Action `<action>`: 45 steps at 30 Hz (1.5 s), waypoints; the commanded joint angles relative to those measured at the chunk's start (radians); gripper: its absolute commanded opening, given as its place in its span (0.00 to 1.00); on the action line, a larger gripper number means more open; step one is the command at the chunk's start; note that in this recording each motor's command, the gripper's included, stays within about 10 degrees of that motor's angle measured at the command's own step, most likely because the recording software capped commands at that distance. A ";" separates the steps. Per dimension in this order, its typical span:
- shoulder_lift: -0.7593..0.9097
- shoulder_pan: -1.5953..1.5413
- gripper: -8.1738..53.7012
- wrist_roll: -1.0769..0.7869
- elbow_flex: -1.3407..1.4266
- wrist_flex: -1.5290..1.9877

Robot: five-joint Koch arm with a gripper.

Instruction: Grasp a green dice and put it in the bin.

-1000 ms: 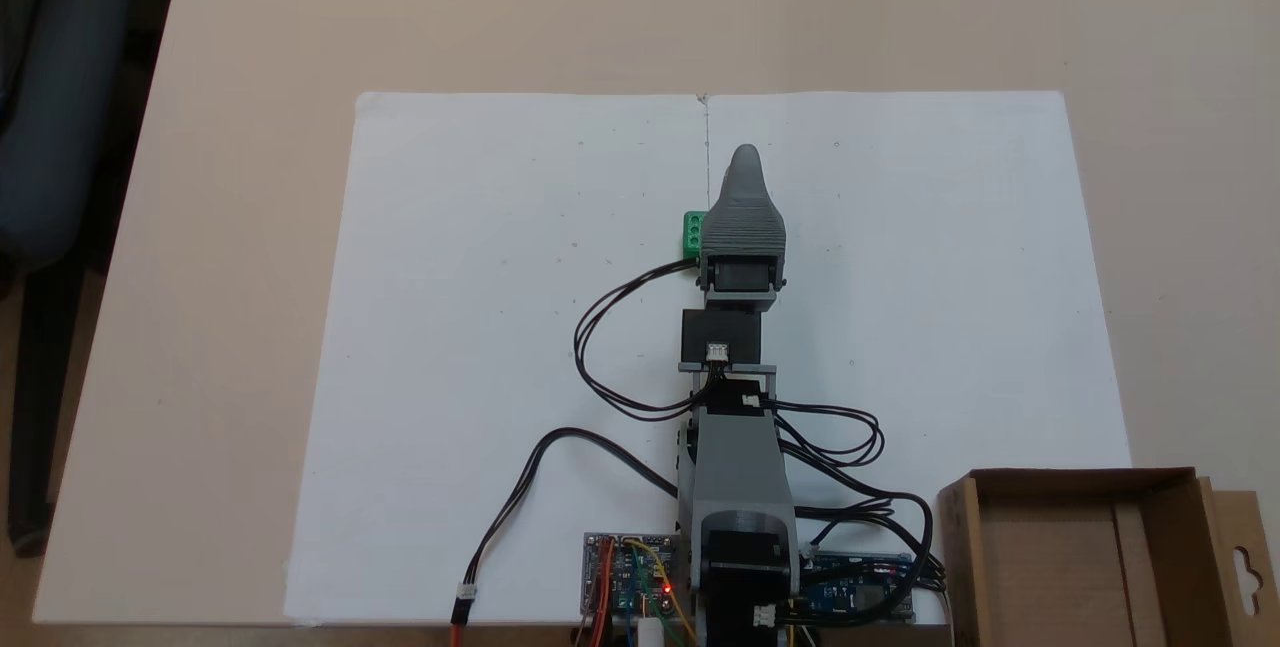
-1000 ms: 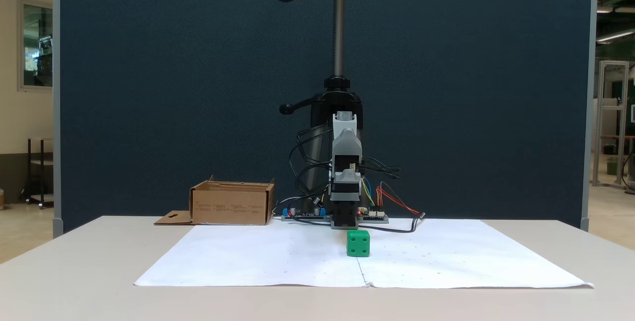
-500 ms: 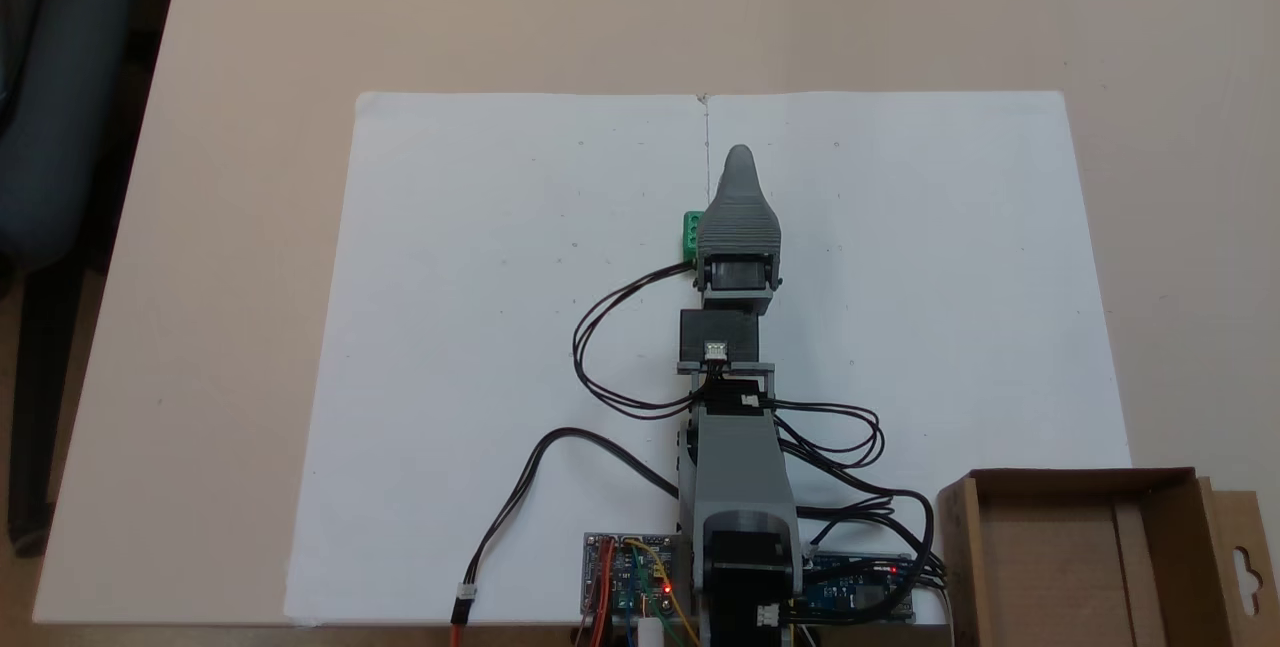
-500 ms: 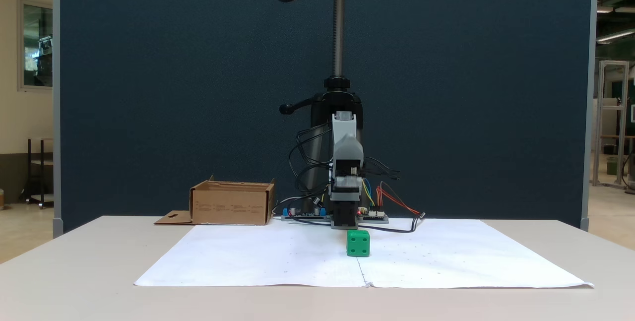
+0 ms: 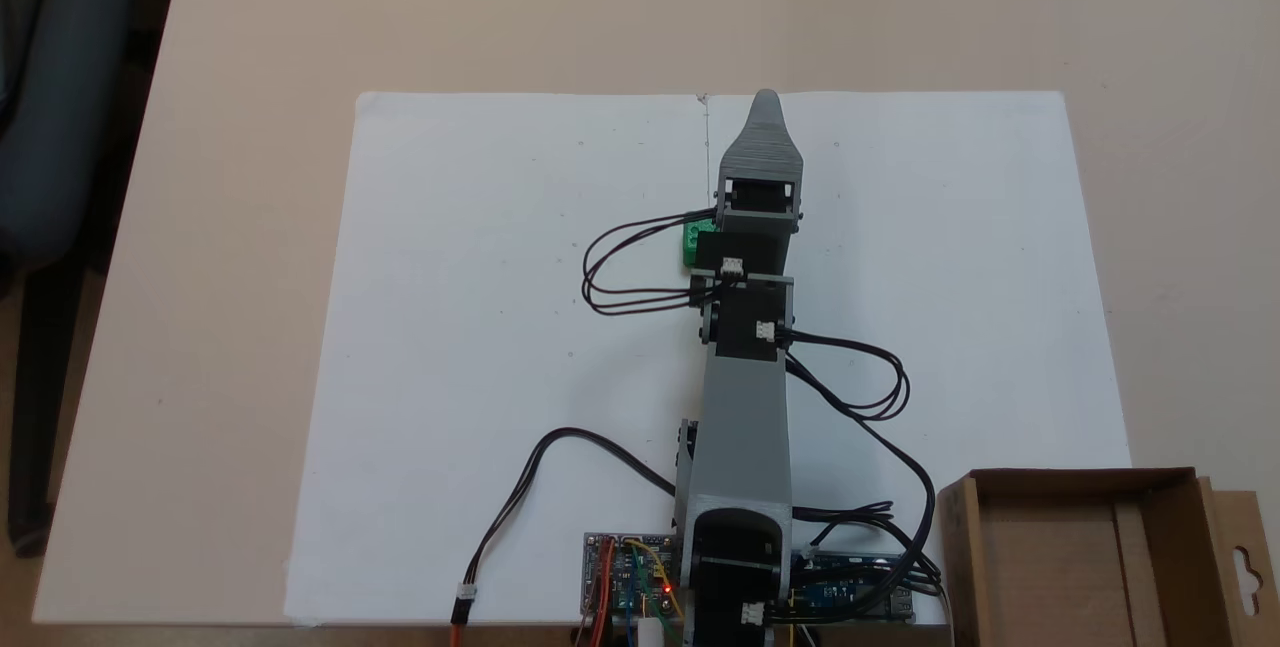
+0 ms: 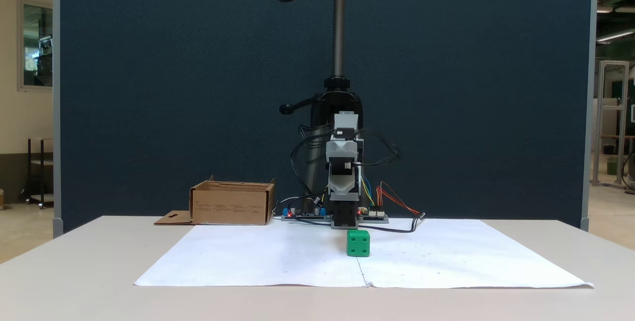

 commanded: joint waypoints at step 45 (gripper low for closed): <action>-0.172 -0.038 0.83 0.170 -0.962 1.723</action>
